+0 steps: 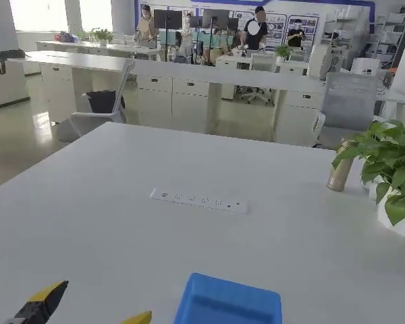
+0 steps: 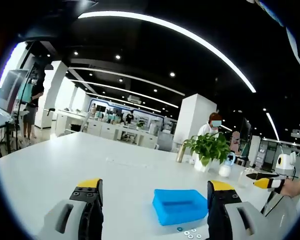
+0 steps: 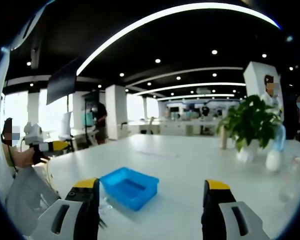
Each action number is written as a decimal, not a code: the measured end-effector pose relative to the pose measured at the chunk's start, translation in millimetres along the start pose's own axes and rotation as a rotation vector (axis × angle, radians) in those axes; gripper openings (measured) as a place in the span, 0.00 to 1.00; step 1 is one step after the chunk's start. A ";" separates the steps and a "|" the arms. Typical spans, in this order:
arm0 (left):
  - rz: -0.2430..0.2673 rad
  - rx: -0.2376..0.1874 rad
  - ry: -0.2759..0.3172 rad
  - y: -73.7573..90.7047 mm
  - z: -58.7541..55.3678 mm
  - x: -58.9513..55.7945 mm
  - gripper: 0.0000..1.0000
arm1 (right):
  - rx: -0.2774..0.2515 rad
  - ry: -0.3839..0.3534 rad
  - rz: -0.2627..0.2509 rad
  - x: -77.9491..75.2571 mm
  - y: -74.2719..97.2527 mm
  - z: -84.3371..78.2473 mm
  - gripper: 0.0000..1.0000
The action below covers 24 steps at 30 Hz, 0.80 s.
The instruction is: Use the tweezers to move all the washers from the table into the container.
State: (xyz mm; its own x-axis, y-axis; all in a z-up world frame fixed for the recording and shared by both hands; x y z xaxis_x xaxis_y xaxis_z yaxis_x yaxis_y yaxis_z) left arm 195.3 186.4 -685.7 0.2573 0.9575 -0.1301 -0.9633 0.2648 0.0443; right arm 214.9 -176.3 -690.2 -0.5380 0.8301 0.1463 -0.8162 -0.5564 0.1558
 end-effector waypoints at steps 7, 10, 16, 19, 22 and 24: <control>-0.003 0.005 -0.001 -0.2 -0.5 -0.5 0.86 | 0.005 0.001 0.002 0.7 0.0 -0.2 0.83; -0.005 0.009 -0.002 -0.5 -0.9 -0.9 0.85 | 0.008 0.002 0.004 0.4 -0.1 -0.6 0.83; -0.013 0.016 -0.005 -1.2 -1.8 -1.9 0.85 | 0.011 0.004 0.005 1.0 -0.5 -0.9 0.82; -0.019 0.016 -0.005 -1.3 -1.7 -2.7 0.83 | 0.010 0.003 0.009 1.2 -0.6 -1.0 0.82; -0.016 0.024 -0.010 -1.3 -2.9 -2.3 0.83 | 0.010 0.005 0.015 1.7 -0.6 -1.1 0.82; -0.017 0.023 -0.010 -1.3 -2.8 -2.4 0.84 | 0.008 0.010 0.014 1.8 -0.5 -1.0 0.82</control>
Point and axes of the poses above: the centre of the closed fingertips' face, and the gripper's own axes: y roughly backward along the fingers, x roughly to its left, z roughly out of its top, the point moved 6 cm from there along y, roughly backward along the fingers, and after that the axes turned 6 degrees about -y, right-handed, at the moved point
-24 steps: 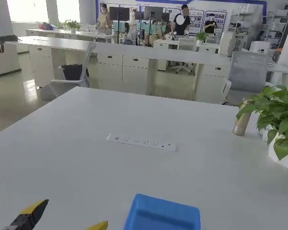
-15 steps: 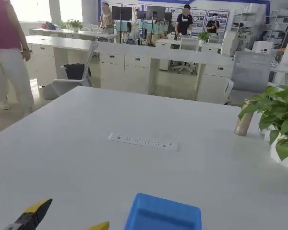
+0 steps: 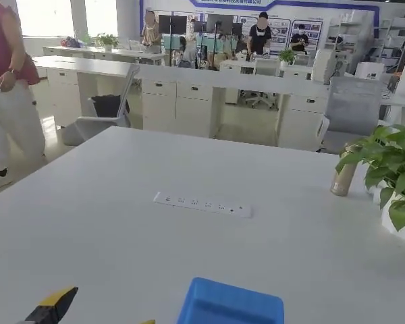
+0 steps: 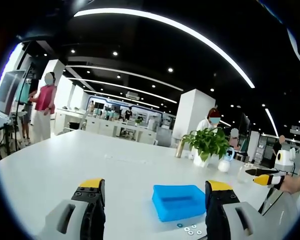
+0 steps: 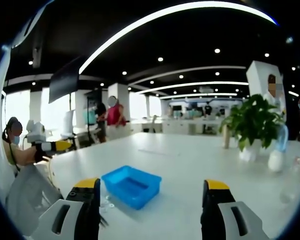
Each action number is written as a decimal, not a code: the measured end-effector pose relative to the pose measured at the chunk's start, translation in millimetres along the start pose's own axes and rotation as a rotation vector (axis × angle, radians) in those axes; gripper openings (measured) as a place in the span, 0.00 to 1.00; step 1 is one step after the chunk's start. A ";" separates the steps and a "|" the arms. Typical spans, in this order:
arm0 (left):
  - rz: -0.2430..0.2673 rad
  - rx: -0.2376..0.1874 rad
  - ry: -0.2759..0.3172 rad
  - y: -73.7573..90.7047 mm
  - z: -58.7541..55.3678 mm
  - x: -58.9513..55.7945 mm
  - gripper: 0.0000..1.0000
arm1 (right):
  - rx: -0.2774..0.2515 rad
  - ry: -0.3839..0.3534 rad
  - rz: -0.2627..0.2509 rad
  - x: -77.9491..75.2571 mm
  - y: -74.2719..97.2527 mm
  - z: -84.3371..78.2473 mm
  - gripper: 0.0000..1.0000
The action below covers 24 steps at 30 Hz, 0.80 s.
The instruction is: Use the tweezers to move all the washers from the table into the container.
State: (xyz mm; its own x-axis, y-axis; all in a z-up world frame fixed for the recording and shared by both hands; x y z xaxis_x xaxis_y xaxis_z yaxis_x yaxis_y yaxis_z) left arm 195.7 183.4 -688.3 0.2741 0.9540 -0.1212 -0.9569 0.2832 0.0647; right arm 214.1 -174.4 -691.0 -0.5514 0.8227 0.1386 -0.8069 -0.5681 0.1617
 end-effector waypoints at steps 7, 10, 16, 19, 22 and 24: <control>-0.007 0.006 -0.004 -0.3 -0.9 -0.4 0.83 | -0.008 0.003 -0.013 -2.0 1.2 0.7 0.83; -0.006 0.008 -0.007 -0.2 -1.4 0.1 0.83 | -0.008 0.007 -0.018 -2.3 1.3 0.7 0.82; -0.006 0.001 -0.011 0.4 -1.0 1.4 0.83 | -0.004 0.018 -0.027 -2.8 1.2 0.4 0.83; 0.000 0.002 -0.006 1.2 -1.0 2.9 0.84 | 0.001 0.021 -0.027 -2.5 0.9 0.0 0.83; 0.001 0.007 0.004 1.9 -1.4 3.6 0.83 | 0.035 0.008 -0.017 -1.1 0.0 -3.8 0.82; 0.001 0.008 0.003 2.2 -1.3 3.4 0.82 | 0.046 0.015 -0.017 -1.2 -0.1 -4.8 0.80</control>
Point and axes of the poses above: the centre of the closed fingertips' face, and the gripper's own axes: y roughly backward along the fingers, x roughly to its left, z roughly out of its top, the point moved 6 cm from there along y, roughly backward along the fingers, and after that the axes turned 6 degrees about -y, right-handed, at the moved point
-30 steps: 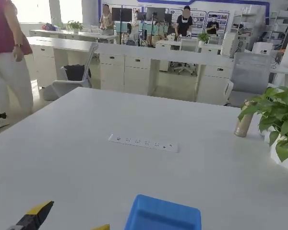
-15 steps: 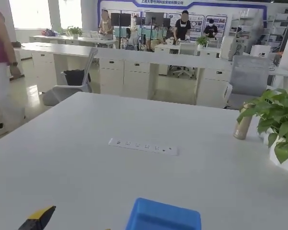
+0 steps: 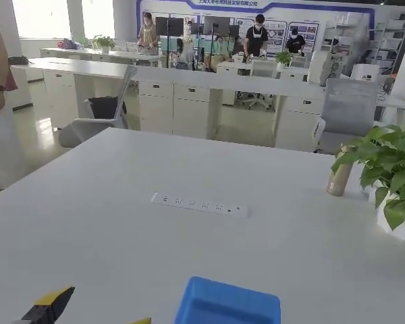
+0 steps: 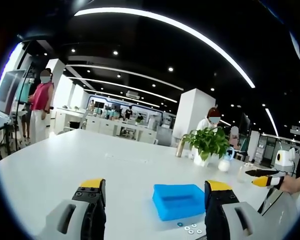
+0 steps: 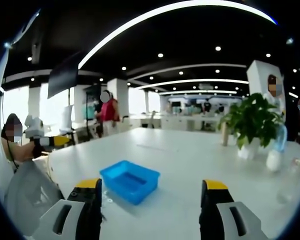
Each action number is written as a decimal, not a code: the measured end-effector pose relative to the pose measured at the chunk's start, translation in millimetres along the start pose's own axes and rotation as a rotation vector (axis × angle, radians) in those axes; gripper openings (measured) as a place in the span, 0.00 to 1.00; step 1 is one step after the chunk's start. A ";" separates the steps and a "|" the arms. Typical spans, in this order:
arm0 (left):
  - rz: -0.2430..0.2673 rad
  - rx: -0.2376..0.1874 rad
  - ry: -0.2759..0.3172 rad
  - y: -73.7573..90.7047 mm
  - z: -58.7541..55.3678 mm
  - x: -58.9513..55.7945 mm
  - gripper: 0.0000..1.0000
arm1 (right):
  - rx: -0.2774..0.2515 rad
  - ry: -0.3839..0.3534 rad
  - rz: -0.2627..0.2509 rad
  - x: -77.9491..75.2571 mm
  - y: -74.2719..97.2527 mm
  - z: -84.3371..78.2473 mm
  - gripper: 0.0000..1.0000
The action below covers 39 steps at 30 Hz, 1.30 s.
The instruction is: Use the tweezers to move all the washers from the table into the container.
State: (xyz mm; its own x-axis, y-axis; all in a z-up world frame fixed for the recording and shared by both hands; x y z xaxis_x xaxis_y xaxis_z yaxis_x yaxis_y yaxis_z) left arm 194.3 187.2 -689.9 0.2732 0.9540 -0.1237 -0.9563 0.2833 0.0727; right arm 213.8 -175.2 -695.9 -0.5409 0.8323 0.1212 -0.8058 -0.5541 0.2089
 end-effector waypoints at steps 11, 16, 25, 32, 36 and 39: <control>-0.073 0.152 -0.093 -0.7 -10.4 -5.2 0.81 | 0.223 0.155 -0.008 -0.7 -2.9 -13.3 0.71; -0.204 0.269 -0.256 -10.7 -19.9 -14.3 0.73 | 0.184 0.111 0.087 17.3 -19.3 4.1 0.52; -0.485 0.381 -0.297 -23.4 -33.3 -22.0 0.39 | 0.260 0.160 0.208 73.3 -39.7 -2.1 0.36; -0.716 0.531 -0.382 -22.9 -60.6 -30.2 0.33 | 0.395 0.189 0.200 110.0 -48.0 -38.3 0.26; -0.826 0.607 -0.445 -28.3 -79.3 -37.3 0.25 | 0.497 0.232 0.181 120.0 -49.3 -49.7 0.23; -0.901 0.661 -0.493 -34.6 -95.1 -45.7 0.19 | 0.516 0.278 0.194 123.2 -51.6 -52.9 0.22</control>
Point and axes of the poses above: the centre of the closed fingertips' face, and the gripper's own axes: y roughly backward along the fingers, x roughly to its left, z roughly out of its top, the point moved 6 cm from there along y, roughly backward along the fingers, and after that the axes turned 6 degrees about -y, right-handed, at the moved point
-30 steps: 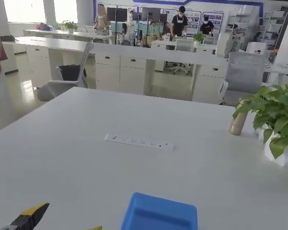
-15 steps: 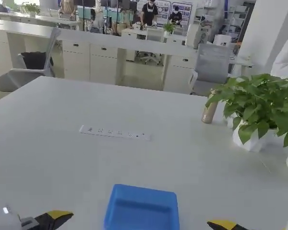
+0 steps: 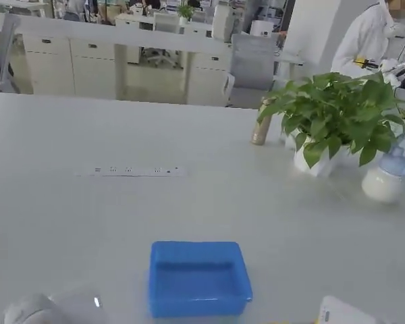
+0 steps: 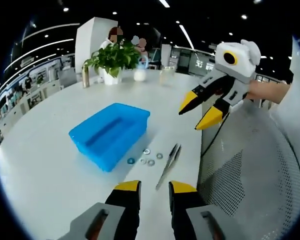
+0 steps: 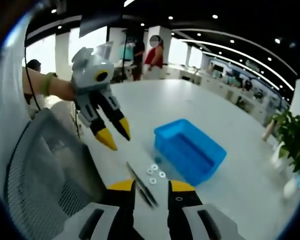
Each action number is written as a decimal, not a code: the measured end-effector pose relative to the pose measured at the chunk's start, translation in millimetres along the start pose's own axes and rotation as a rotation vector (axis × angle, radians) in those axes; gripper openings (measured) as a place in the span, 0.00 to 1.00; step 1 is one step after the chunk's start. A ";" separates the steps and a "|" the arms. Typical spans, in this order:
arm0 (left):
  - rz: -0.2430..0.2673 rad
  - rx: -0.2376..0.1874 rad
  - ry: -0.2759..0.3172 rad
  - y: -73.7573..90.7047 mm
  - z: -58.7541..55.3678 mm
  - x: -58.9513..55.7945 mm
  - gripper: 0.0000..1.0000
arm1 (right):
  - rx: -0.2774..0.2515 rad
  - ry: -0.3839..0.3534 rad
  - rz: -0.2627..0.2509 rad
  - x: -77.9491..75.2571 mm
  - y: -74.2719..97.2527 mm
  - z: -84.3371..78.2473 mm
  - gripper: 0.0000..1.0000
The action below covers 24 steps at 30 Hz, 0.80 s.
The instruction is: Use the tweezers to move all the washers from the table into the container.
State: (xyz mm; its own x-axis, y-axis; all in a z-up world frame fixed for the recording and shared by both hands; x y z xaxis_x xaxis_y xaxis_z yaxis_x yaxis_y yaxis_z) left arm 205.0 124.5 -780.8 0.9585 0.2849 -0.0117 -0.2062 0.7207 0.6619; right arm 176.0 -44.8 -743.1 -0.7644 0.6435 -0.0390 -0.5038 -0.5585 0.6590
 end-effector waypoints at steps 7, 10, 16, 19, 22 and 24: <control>-0.048 0.147 -0.080 -28.6 -4.3 -3.8 0.15 | 0.035 -0.001 0.023 -0.1 8.4 -5.9 0.21; -0.044 0.174 -0.110 -33.7 -3.9 -5.1 0.12 | 0.045 0.003 0.034 -2.0 11.7 -9.5 0.21; -0.038 0.256 -0.221 -38.8 -7.2 -6.3 0.06 | 0.047 0.022 0.055 -3.8 15.5 -15.2 0.21; -0.029 0.266 -0.280 -40.5 -4.8 -9.5 0.00 | 0.045 0.030 0.069 -4.7 16.9 -18.1 0.21; -0.020 0.264 -0.317 -41.2 -5.4 -11.9 0.00 | 0.048 0.042 0.081 -7.1 18.8 -21.4 0.21; -0.027 0.263 -0.341 -39.6 -6.1 -14.1 0.00 | 0.047 0.044 0.088 -8.6 19.4 -22.6 0.21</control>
State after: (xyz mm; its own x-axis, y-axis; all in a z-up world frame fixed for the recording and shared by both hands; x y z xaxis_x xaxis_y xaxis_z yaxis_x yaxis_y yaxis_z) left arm 198.5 95.8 -811.5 0.9822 0.0115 0.1873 -0.1652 0.5269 0.8337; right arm 163.8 -73.1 -746.9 -0.8223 0.5690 -0.0114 -0.4151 -0.5860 0.6959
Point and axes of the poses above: the centre of the closed fingertips' face, and the gripper's own axes: y roughly backward along the fingers, x roughly to its left, z roughly out of its top, the point moved 6 cm from there along y, roughly backward along the fingers, and after that the axes turned 6 degrees about -y, right-handed, at the moved point
